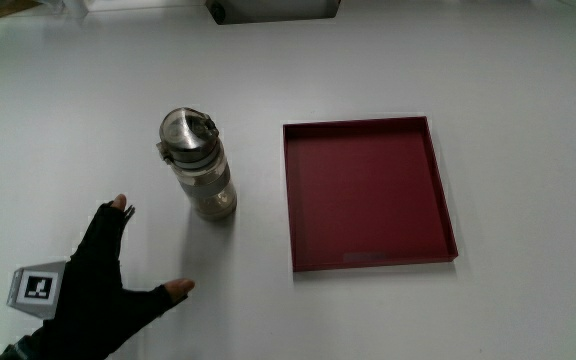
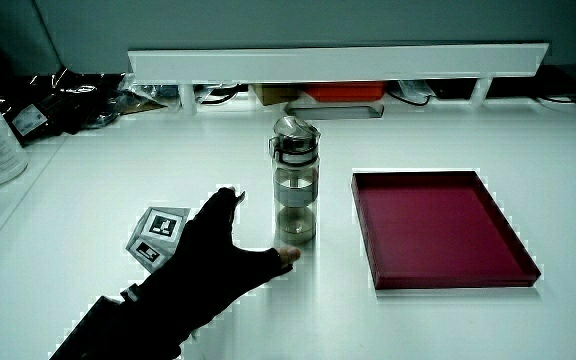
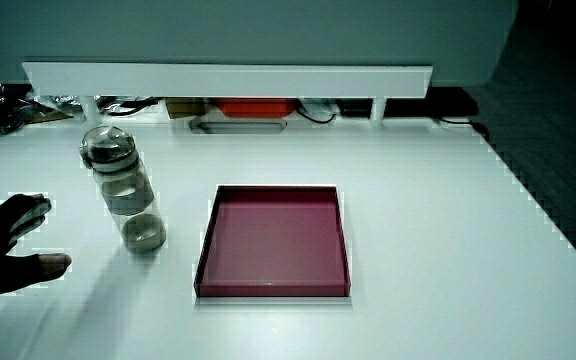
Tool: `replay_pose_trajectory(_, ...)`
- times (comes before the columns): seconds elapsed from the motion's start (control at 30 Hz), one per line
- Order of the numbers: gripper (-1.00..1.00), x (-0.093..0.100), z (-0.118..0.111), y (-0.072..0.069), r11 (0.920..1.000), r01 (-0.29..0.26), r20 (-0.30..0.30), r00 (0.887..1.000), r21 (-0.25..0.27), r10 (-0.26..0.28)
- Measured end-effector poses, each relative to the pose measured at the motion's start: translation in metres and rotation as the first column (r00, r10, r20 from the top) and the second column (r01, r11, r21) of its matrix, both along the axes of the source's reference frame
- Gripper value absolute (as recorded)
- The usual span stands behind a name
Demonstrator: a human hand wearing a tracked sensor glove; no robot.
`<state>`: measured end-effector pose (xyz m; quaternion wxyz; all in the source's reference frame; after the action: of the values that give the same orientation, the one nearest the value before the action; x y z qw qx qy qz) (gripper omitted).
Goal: Pick bottle
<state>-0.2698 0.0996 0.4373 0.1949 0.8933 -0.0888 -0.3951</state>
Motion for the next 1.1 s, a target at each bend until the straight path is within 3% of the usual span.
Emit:
replay_pose_trajectory(0.03,0.00,-0.001,0.004,-0.003,0.9992,-0.011,-0.009,1.000,0.039,0.012)
replay_pose_trajectory(0.07,0.00,0.000,0.005,-0.005,0.9998,0.015,-0.014,1.000,0.012,-0.015)
replay_pose_trajectory(0.1,0.00,-0.002,0.011,-0.007,0.9986,-0.011,-0.005,1.000,0.051,0.011)
replay_pose_trajectory(0.13,0.00,0.001,0.011,-0.009,0.9990,0.040,-0.024,0.999,-0.021,-0.040)
replay_pose_trajectory(0.23,0.00,0.003,0.021,-0.017,0.9980,0.061,-0.061,0.996,-0.012,-0.062)
replay_pose_trajectory(0.27,0.00,0.003,0.025,-0.019,0.9954,0.086,-0.048,0.995,-0.042,-0.088)
replay_pose_trajectory(0.3,0.00,0.003,0.032,-0.022,0.9979,0.063,-0.039,0.997,-0.012,-0.063)
replay_pose_trajectory(0.37,0.00,0.004,0.038,-0.027,0.9965,0.082,-0.044,0.996,-0.018,-0.083)
replay_pose_trajectory(0.47,0.00,0.006,0.046,-0.033,0.9900,0.130,-0.055,0.990,-0.055,-0.133)
replay_pose_trajectory(0.57,0.00,0.008,0.053,-0.040,0.9929,0.118,-0.094,0.989,0.009,-0.117)
replay_pose_trajectory(0.6,0.00,0.009,0.055,-0.042,0.9913,0.130,-0.084,0.988,-0.024,-0.131)
replay_pose_trajectory(0.63,0.00,0.010,0.054,-0.044,0.9904,0.135,-0.077,0.988,-0.029,-0.137)
replay_pose_trajectory(0.67,0.00,0.010,0.058,-0.046,0.9917,0.128,-0.095,0.987,0.003,-0.127)
replay_pose_trajectory(0.73,0.00,0.011,0.062,-0.049,0.9908,0.135,-0.082,0.987,-0.010,-0.136)
replay_pose_trajectory(0.77,0.00,0.012,0.063,-0.050,0.9868,0.157,-0.098,0.982,-0.037,-0.160)
replay_pose_trajectory(0.8,0.00,0.012,0.066,-0.053,0.9894,0.145,-0.105,0.984,-0.008,-0.145)
replay_pose_trajectory(0.87,0.00,0.015,0.067,-0.056,0.9852,0.168,-0.124,0.977,-0.035,-0.171)
replay_pose_trajectory(1.0,0.00,0.019,0.077,-0.064,0.9866,0.162,-0.186,0.969,-0.015,-0.162)
replay_pose_trajectory(1.07,0.00,0.023,0.077,-0.067,0.9829,0.181,-0.188,0.965,-0.032,-0.184)
replay_pose_trajectory(1.1,0.00,0.023,0.081,-0.068,0.9847,0.174,-0.190,0.966,-0.018,-0.174)
